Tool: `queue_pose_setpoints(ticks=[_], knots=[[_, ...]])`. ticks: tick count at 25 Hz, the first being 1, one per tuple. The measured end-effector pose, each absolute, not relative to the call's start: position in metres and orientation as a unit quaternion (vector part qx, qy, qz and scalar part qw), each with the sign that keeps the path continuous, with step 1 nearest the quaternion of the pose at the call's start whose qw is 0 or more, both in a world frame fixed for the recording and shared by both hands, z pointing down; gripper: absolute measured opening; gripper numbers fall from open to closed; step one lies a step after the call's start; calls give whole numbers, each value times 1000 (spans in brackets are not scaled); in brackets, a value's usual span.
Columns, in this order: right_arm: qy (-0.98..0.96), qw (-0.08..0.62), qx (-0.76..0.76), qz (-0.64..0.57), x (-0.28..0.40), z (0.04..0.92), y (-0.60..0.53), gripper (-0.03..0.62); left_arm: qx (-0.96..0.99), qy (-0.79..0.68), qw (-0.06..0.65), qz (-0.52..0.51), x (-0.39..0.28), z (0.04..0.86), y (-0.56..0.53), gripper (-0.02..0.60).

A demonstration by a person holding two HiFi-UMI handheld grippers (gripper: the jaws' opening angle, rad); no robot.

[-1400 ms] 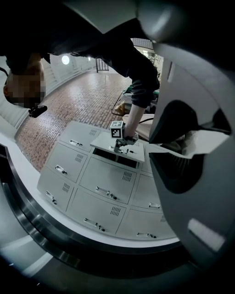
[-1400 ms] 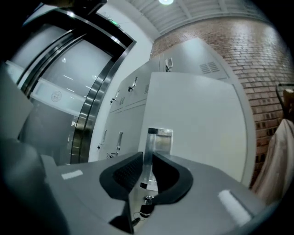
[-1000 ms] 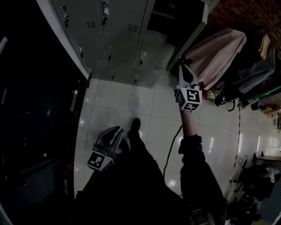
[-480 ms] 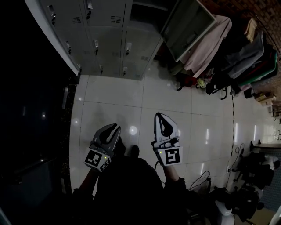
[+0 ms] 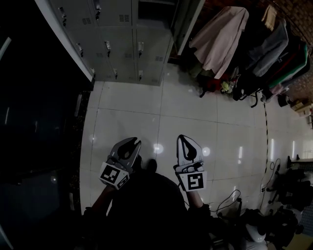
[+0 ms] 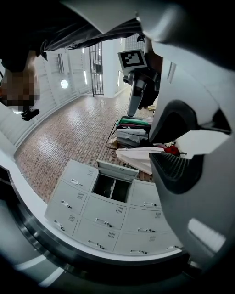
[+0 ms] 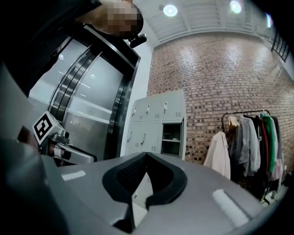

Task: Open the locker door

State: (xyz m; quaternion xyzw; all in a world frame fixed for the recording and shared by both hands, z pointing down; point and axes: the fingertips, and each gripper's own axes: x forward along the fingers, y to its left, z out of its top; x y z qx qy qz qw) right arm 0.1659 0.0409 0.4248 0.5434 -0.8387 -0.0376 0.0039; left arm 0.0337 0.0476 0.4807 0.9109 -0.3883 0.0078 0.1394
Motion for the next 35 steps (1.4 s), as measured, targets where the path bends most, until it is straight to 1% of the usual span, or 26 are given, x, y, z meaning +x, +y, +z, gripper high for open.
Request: queue_pose_setpoints(ticks=[4,8,12,20,23,28,35], knots=[[-837,-11,544,-50,190,423,75,2,910,-391,135,0,60,483,81,77],[-836,-23,547,-46,199,423,100,0,896,-421,144,14,71,492,98,93],[-838,-31,543,-36,204,429,118,0,896,-419,145,18,82,494,108,106],[-843,-14,535,-47,209,430,126,0,899,-413,142,26,88,486,118,104],[-841,-18,538,-55,211,425,126,0,902,-407,139,25,92,484,119,104],[-848,-1,525,-70,193,428,129,0,903,-408,131,23,79,479,120,104],[-841,29,538,-47,210,437,140,0,916,-381,125,28,106,482,124,104]])
